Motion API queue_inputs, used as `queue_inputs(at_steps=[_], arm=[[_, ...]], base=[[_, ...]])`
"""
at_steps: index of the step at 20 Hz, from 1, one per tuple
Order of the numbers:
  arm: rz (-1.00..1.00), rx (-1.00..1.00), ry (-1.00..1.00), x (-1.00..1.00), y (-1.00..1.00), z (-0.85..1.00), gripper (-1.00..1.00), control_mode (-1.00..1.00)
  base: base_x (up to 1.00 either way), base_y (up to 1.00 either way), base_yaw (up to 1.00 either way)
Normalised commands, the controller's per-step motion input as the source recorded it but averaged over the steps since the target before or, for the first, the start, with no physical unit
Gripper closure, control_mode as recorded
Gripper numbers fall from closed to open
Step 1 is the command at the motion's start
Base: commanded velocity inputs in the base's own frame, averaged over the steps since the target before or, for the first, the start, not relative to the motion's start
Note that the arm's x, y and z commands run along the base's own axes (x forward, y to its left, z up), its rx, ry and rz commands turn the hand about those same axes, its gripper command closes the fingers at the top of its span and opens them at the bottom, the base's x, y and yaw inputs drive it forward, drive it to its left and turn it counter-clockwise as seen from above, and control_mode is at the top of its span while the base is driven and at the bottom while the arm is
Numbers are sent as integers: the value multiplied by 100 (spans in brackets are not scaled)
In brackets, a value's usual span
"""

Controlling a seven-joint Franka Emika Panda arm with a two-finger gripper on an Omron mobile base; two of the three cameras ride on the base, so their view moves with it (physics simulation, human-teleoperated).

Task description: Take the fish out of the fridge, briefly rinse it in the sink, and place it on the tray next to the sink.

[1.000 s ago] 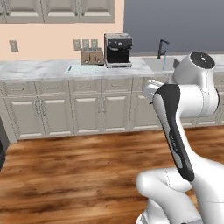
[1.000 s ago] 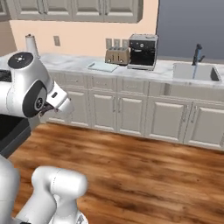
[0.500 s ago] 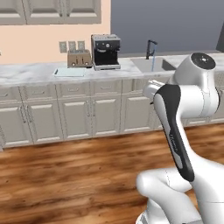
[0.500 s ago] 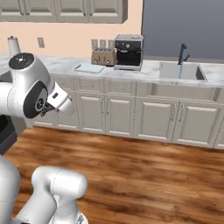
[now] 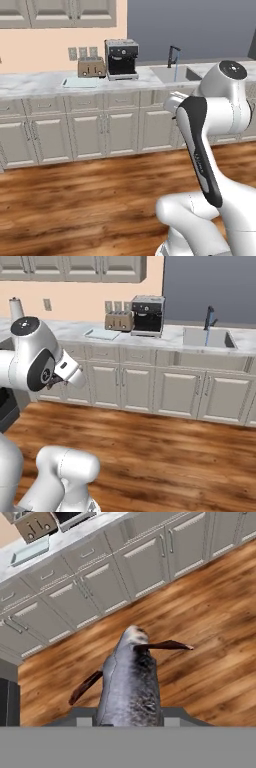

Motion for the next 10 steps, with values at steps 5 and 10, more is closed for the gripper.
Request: queue_inputs(at_steps=[5, 10], arm=[[0, 0, 0, 0, 0, 0, 100, 100], [0, 0, 0, 0, 0, 0, 100, 100]], base=[[100, -14, 9], [83, 86, 6]])
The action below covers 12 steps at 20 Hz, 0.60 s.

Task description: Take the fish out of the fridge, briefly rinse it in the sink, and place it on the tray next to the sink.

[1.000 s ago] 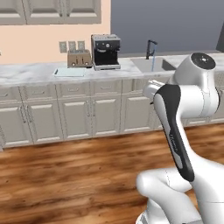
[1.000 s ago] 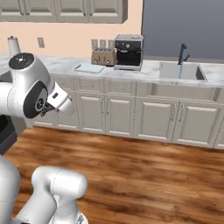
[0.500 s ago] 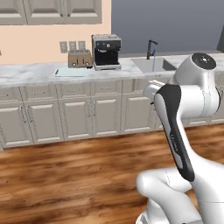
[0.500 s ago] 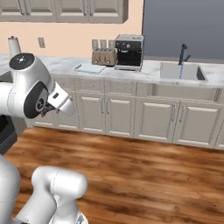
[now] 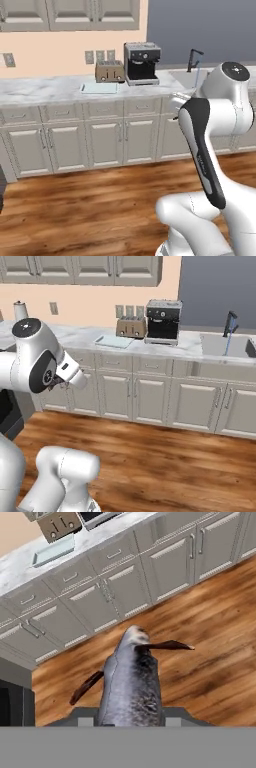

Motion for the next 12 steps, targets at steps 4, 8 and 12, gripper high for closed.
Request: queue_inputs(at_steps=[4, 8, 12], arm=[[0, 0, 0, 0, 0, 0, 100, 100], [0, 0, 0, 0, 0, 0, 100, 100], [0, 0, 0, 0, 0, 0, 100, 100]], base=[[100, -58, -2], [100, -100, -7], [97, -100, -11]])
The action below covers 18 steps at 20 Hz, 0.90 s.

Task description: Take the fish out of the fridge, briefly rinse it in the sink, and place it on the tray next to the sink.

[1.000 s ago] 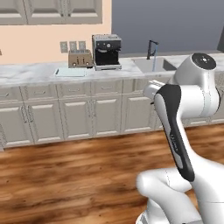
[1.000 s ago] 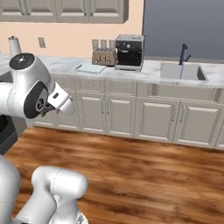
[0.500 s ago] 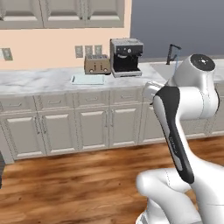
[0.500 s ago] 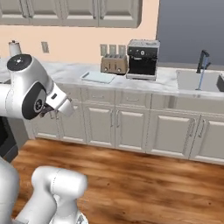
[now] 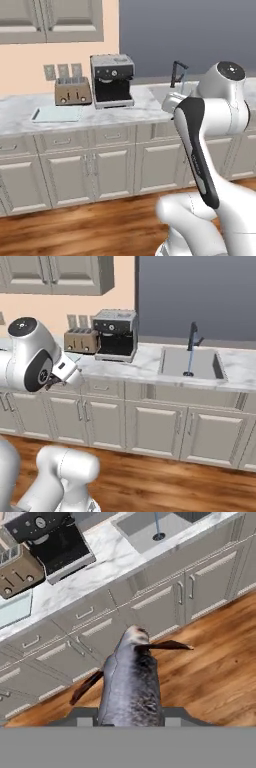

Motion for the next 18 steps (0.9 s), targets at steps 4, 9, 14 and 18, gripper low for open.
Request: queue_inputs(at_steps=[4, 9, 14, 18], arm=[[0, 0, 0, 0, 0, 0, 100, 100], [0, 0, 0, 0, 0, 0, 100, 100], [0, 0, 0, 0, 0, 0, 100, 100], [0, 0, 0, 0, 0, 0, 100, 100]], base=[[98, -100, -9], [95, -100, -8], [67, -100, -5], [24, -96, 1]])
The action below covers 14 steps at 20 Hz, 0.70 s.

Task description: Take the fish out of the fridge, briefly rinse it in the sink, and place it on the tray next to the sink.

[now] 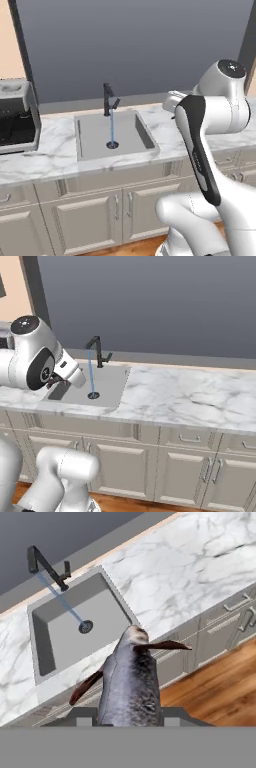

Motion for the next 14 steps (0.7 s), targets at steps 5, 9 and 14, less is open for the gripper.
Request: queue_inputs(at_steps=[5, 9, 14], arm=[[0, 0, 0, 0, 0, 0, 100, 100], [0, 0, 0, 0, 0, 0, 100, 100], [0, 0, 0, 0, 0, 0, 100, 100]], base=[[18, -58, 16], [69, -34, 3], [97, -3, 0]])
